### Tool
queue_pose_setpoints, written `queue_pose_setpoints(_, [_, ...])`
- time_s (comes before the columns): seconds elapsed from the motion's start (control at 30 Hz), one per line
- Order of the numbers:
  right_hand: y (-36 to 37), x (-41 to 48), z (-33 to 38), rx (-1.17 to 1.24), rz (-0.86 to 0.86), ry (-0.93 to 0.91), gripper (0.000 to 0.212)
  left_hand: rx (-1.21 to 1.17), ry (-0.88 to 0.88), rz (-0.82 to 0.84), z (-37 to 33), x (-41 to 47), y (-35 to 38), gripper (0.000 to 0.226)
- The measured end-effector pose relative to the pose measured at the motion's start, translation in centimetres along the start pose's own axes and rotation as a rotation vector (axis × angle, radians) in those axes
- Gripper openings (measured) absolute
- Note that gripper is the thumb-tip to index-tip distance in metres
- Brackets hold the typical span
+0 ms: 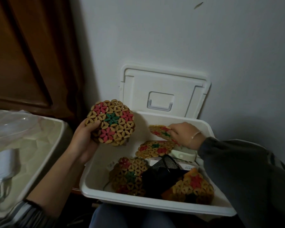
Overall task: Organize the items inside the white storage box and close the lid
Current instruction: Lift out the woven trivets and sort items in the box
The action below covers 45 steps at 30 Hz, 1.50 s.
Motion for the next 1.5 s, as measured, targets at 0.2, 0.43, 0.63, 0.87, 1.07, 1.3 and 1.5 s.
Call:
queue_pose_setpoints(0.2, [4.6, 2.7, 7.3, -0.315, 0.466, -0.128, 0.040, -0.149, -0.017, -0.019, 0.0, -0.3, -0.7, 0.041])
queue_pose_setpoints(0.43, [6.7, 3.8, 6.9, -0.422, 0.583, -0.059, 0.077, -0.149, -0.056, -0.020, 0.0, -1.3, -0.7, 0.039])
queue_pose_setpoints(0.63, [5.4, 4.4, 8.7, -0.408, 0.400, -0.078, 0.025, -0.147, -0.078, -0.092, -0.1, -1.4, -0.8, 0.039])
queue_pose_setpoints(0.87, [-3.6, 2.0, 2.4, 0.028, -0.062, 0.140, 0.023, -0.096, -0.071, -0.146, -0.6, -2.5, 1.2, 0.039])
queue_pose_setpoints(1.07, [-8.5, -4.4, 6.1, 0.056, -0.463, 0.016, 0.016, -0.068, -0.207, -0.070, 2.3, -3.6, 8.1, 0.038])
queue_pose_setpoints(1.3, [-6.0, -8.3, 10.4, -0.499, -0.531, -0.316, 0.020, -0.182, -0.359, 0.182, 3.4, -6.1, 11.5, 0.075])
queue_pose_setpoints(1.5, [-5.4, -8.7, 7.7, -0.077, -0.174, -0.455, 0.043, -0.076, -0.376, 0.038, 4.3, -5.9, 9.8, 0.052])
Point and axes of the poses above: each hand's wrist, its own x-axis towards the middle knuckle, its own y-axis out of the palm, z = x × y, the point moved 3 cm from there along x, towards the middle knuckle, and after that the axes turned 2 degrees about -x, right-handed, at the moved point
